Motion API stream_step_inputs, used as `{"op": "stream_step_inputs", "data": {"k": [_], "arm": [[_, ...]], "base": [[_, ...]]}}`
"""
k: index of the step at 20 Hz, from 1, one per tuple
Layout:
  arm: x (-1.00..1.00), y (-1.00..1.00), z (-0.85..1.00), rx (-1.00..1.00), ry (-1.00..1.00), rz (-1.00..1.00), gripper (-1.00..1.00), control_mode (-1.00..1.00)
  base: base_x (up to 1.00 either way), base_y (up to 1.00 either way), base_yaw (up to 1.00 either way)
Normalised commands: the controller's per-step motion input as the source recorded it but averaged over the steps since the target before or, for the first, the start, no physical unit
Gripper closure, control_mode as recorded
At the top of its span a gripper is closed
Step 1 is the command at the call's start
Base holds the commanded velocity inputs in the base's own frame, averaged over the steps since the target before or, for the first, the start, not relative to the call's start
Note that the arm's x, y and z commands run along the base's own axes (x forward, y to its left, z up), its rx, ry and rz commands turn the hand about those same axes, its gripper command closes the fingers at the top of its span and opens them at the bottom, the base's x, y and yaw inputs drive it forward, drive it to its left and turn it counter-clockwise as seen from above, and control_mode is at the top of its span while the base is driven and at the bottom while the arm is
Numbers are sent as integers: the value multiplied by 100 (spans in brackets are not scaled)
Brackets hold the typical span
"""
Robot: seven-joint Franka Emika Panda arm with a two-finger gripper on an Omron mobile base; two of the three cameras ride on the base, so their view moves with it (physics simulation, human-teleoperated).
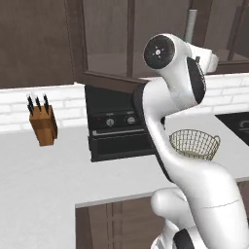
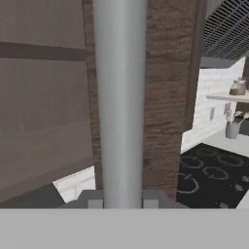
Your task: Open the cabinet, pick up the bread from the cabinet and place it in the basket. Then move the basket to the dining counter.
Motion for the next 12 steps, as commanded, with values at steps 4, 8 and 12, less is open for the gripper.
{"op": "stream_step_inputs", "data": {"k": [4, 8, 12], "arm": [[-98, 99, 0, -13, 0, -1, 100, -100], [-76, 100, 0, -17, 0, 0, -100, -100], [-39, 83, 0, -15, 0, 0, -100, -100]], "base": [[0, 0, 0], [0, 0, 0], [0, 0, 0]]}}
